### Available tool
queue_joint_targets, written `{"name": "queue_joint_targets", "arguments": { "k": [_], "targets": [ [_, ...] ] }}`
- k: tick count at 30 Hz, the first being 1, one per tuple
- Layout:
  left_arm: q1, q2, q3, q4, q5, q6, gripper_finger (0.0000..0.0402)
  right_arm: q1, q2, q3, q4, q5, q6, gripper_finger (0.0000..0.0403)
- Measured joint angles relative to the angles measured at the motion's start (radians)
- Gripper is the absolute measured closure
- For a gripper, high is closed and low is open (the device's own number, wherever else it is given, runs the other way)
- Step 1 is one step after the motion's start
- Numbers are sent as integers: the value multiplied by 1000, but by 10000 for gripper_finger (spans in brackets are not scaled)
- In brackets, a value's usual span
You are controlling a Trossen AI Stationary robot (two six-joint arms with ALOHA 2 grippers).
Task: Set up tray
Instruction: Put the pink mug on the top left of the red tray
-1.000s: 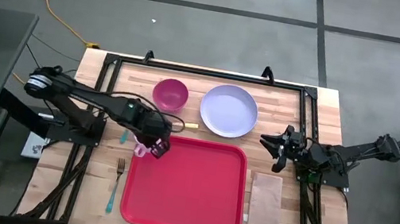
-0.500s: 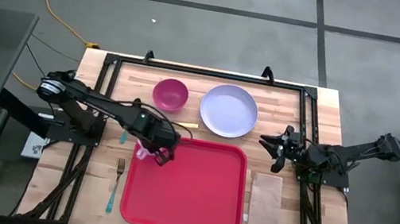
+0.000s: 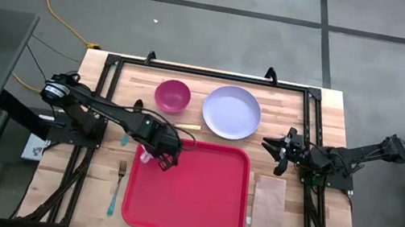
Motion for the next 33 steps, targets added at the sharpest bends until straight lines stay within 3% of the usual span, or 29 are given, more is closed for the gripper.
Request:
{"name": "queue_joint_targets", "arguments": {
  "k": [16, 33],
  "targets": [
    [-19, 0, -2, -25, -38, -32, 386, 0, 0, -1, 5, 4, -3, 320],
    [-17, 56, -3, 14, -14, -28, 386, 0, 8, -2, 3, 3, 3, 320]
  ]
}}
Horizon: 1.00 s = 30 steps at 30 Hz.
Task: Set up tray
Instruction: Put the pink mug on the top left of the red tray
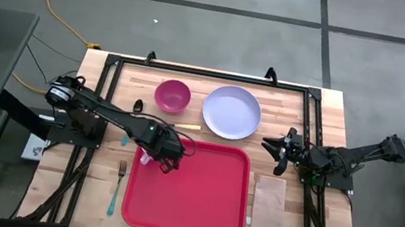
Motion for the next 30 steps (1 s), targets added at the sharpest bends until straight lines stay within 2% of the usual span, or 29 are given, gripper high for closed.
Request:
{"name": "queue_joint_targets", "arguments": {
  "k": [7, 14, 23, 30],
  "targets": [
    [0, 2, 1, -16, 2, -7, 372, 0, 4, 0, -2, 0, 1, 320],
    [0, 2, 1, -16, 2, -13, 378, 0, 5, 0, -3, 0, 1, 320],
    [0, 2, 1, -16, 8, -30, 333, 0, 5, 0, -3, 0, 1, 320],
    [0, 2, 1, -16, 48, -30, 336, 0, 5, 0, -4, 0, 1, 320]
  ]
}}
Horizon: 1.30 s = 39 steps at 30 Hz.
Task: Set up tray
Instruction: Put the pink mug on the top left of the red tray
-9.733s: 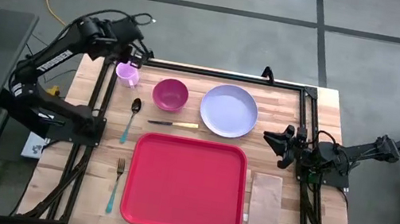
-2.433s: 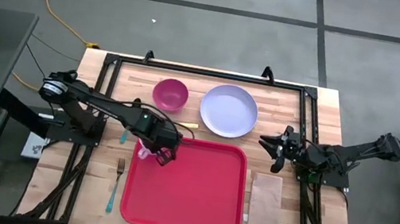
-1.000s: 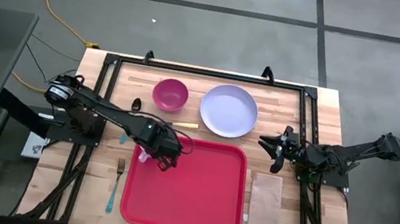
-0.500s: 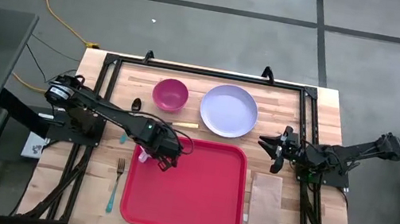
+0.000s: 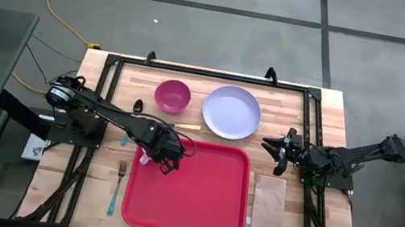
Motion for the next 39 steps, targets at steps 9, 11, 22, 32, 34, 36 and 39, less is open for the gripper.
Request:
{"name": "queue_joint_targets", "arguments": {
  "k": [9, 11, 22, 32, 34, 36, 39],
  "targets": [
    [0, -1, 0, 0, 11, -26, 331, 0, 0, 0, 0, -3, 0, 320],
    [0, -2, 0, 0, 12, -26, 329, 0, 0, 0, 0, -3, 0, 320],
    [0, -2, 0, 2, 78, -36, 328, 0, 0, 0, -1, -4, 0, 320],
    [0, -2, 0, 2, 88, -53, 328, 0, 0, 0, -1, -4, 0, 320],
    [0, -2, 0, 2, 88, -60, 328, 0, 0, 0, -1, -4, 0, 320],
    [0, -3, 0, 1, 88, -70, 328, 0, 0, 0, -1, -4, 0, 320],
    [0, -3, 0, -1, 88, -78, 328, 0, 0, 0, -1, -4, 0, 320]
  ]
}}
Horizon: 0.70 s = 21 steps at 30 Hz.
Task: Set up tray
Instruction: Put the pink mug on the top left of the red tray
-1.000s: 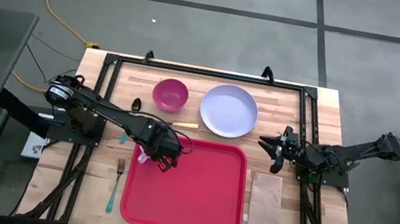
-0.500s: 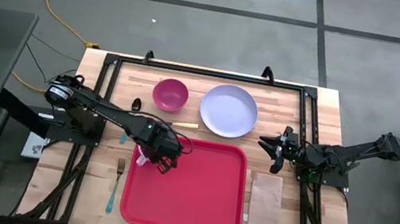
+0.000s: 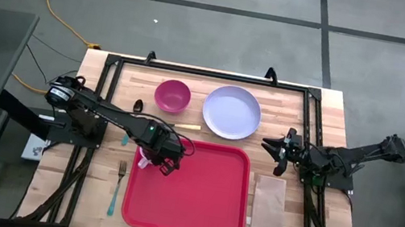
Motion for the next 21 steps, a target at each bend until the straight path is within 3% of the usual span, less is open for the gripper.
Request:
{"name": "queue_joint_targets", "arguments": {
  "k": [21],
  "targets": [
    [0, 0, 1, -11, -30, -32, 327, 0, 0, 0, -1, -37, 0, 320]
  ]
}}
